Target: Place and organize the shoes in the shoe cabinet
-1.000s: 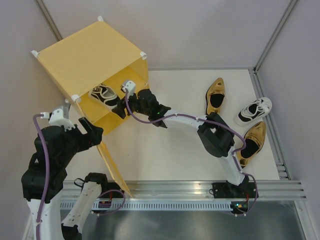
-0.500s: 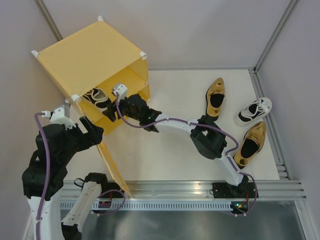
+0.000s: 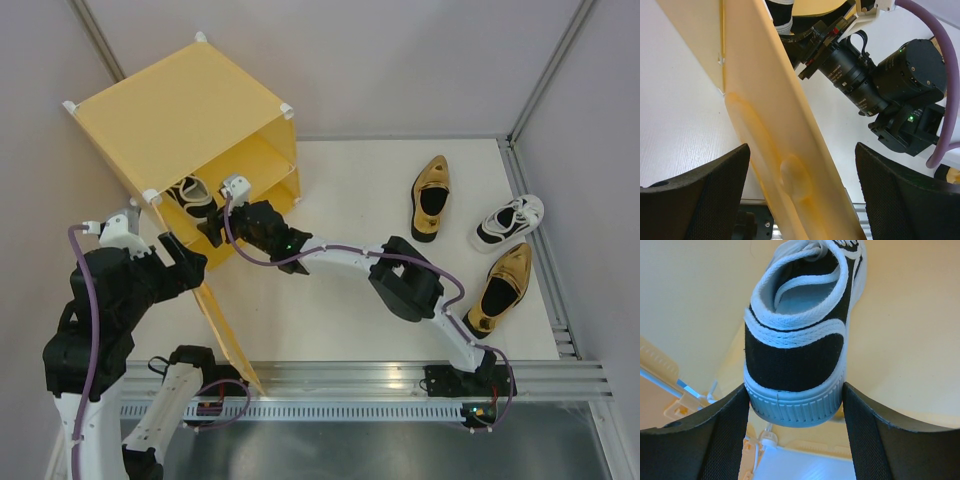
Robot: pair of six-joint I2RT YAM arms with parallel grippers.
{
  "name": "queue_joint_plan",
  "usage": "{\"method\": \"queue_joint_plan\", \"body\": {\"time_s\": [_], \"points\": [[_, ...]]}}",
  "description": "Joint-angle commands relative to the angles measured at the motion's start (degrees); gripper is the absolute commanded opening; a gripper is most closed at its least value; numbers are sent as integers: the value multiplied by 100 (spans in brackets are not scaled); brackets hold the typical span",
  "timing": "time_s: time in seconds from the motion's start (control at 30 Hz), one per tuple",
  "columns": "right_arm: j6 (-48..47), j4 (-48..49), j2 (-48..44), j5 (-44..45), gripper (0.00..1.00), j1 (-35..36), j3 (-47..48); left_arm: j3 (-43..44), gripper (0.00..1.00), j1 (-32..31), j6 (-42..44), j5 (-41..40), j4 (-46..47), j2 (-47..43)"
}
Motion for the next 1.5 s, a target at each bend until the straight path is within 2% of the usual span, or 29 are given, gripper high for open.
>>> {"method": "queue_joint_plan", "body": {"time_s": [0.0,0.27,0.6,0.73,0.83,0.87,0.93,0.97,1.03,1.07,1.27,1.47], "points": [[174,484,167,502,1,-9,356,185,89,3,-74,21,61,70],[96,440,396,915,1,18,611,185,89,-6,-73,3,114,9],[-177,106,545,801,1,9,892,228,89,3,-38,-58,105,-18],[-177,-9,616,705,5,9,963,211,89,3,-47,-50,122,-18],[-151,-35,624,600,23,9,928,202,89,3,-56,-50,122,-18],[-151,-52,616,573,33,0,910,211,89,-6,-47,-50,131,-18],[-133,-70,563,529,43,0,840,194,89,3,-65,-67,122,-35],[-142,-61,537,529,51,0,805,185,89,3,-73,-67,122,-53],[-133,-61,423,511,59,9,682,185,89,3,-73,-67,131,-44],[-133,-44,379,502,67,9,647,185,89,-6,-82,-67,131,-44],[-194,-44,19,415,90,9,287,194,89,3,-100,-41,149,-44],[-195,0,-386,335,98,0,-187,193,89,-6,-100,-41,175,-88]]}}
